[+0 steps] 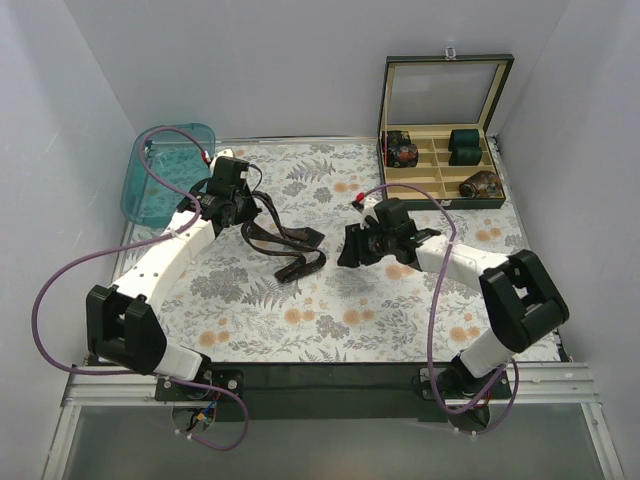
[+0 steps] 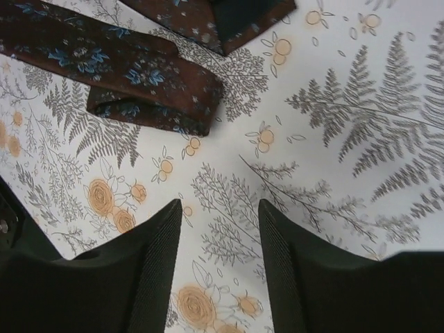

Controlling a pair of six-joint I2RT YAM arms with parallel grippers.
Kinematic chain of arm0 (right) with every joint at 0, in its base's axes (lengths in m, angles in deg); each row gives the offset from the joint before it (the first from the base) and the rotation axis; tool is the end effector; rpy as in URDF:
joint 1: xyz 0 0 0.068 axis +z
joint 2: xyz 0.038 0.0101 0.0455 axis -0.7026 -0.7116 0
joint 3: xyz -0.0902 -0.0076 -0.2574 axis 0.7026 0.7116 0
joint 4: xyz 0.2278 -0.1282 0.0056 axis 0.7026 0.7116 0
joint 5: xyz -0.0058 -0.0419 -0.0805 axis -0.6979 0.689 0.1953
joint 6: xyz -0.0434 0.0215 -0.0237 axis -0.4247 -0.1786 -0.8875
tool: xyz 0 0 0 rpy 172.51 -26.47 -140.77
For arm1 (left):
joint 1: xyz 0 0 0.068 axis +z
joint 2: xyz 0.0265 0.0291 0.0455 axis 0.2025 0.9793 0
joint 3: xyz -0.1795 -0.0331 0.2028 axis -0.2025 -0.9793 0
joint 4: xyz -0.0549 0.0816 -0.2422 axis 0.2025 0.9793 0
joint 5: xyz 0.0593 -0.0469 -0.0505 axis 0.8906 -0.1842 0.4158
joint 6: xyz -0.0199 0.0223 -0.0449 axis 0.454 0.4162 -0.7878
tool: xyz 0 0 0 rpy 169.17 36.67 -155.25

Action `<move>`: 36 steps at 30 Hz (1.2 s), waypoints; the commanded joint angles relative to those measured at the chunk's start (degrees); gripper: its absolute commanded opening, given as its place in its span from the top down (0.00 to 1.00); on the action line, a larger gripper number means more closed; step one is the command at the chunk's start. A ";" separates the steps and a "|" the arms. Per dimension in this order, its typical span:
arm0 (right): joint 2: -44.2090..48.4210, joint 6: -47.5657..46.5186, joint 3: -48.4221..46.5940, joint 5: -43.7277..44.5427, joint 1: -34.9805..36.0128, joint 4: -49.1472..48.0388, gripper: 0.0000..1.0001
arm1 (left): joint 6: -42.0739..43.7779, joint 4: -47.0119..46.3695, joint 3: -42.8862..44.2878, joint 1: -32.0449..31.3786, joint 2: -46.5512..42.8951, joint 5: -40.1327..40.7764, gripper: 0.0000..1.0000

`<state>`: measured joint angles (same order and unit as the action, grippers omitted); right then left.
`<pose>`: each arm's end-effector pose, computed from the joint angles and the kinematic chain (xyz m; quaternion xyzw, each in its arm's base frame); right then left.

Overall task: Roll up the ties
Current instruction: Flatten the tie

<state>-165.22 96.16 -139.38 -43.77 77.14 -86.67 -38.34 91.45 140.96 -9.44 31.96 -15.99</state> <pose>0.2660 0.1830 0.2027 -0.1912 0.8780 0.3053 0.3154 0.2910 -0.1032 0.3069 -0.4352 0.8188 -0.1801 0.3282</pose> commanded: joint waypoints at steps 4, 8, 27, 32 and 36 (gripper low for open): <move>-5.77 13.46 1.08 0.02 2.46 -19.04 0.49 | -5.72 -1.33 1.14 -0.14 -0.15 -0.97 1.00; -8.49 18.05 0.83 5.31 4.22 -22.06 0.48 | -7.75 -1.51 1.31 -0.14 0.20 -0.62 1.00; -20.10 14.82 -4.98 12.89 6.69 -23.82 0.81 | -5.82 0.07 1.93 -0.14 -1.38 8.78 1.00; -15.10 6.64 -6.28 3.32 2.66 -12.19 0.99 | -2.04 1.30 1.22 -0.15 -2.25 15.37 1.00; -12.11 -2.15 -10.93 -10.20 -2.17 7.69 0.99 | 1.82 2.10 1.40 -0.14 -2.43 20.65 1.00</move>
<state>-181.33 102.94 -145.89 -43.73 78.78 -96.16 -40.68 92.69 141.72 -9.75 32.77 -3.75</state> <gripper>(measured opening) 0.024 0.043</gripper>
